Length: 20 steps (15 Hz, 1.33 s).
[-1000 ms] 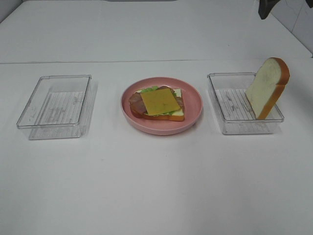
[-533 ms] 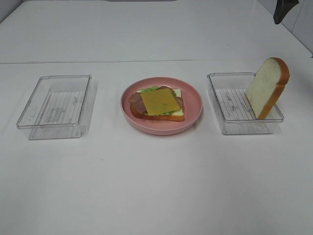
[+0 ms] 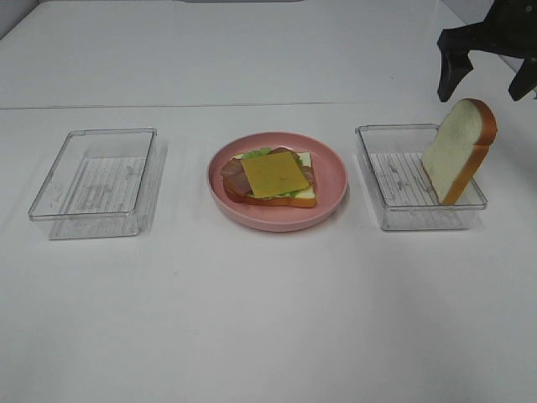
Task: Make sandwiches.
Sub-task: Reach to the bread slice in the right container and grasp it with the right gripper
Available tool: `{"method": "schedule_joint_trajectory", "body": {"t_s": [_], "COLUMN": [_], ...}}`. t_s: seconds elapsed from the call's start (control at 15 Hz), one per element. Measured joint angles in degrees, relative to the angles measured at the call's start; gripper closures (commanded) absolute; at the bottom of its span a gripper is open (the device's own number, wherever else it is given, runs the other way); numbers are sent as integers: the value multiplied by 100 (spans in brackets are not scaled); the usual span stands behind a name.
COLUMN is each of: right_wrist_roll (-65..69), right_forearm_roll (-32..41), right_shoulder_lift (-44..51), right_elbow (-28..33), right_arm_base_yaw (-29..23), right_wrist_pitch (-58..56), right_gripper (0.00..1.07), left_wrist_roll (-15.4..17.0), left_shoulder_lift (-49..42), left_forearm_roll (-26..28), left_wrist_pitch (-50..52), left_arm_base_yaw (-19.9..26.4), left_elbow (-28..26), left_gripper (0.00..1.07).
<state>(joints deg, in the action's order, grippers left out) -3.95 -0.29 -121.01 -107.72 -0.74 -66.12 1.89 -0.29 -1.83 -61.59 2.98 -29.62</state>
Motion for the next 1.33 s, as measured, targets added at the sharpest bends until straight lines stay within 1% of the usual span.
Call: {"method": "schedule_joint_trajectory", "body": {"t_s": [0.27,0.67,0.87,0.93,1.0,1.07,1.13,1.2,1.27,1.33], "right_wrist_roll": [0,0,-6,-6,-6,-6,-6,-6,0,0], "right_forearm_roll": [-6,29,29,29,29,29,29,69,138,149], "right_shoulder_lift": [-504,-831,-894,-900,-900,-900,-900,-900,-900,-900], "right_elbow": [0,0,0,0,0,0,0,0,0,0], "right_arm_base_yaw": [0,0,0,0,0,0,0,0,0,0], "right_wrist_pitch": [29,143,166,166,166,166,166,166,166,160], "right_gripper": [11,11,14,26,42,52,72,104,107,107], "left_wrist_roll": [0,0,0,0,0,0,0,0,0,0], "left_shoulder_lift": [0,0,0,0,0,0,0,0,0,0], "left_forearm_roll": [0,0,0,0,0,0,0,0,0,0], "left_wrist_pitch": [0,0,0,0,0,0,0,0,0,0], "left_arm_base_yaw": [0,0,0,0,0,0,0,0,0,0], "left_elbow": [0,0,0,0,0,0,0,0,0,0], "left_gripper": [6,6,6,6,6,6,6,6,6,6]}}
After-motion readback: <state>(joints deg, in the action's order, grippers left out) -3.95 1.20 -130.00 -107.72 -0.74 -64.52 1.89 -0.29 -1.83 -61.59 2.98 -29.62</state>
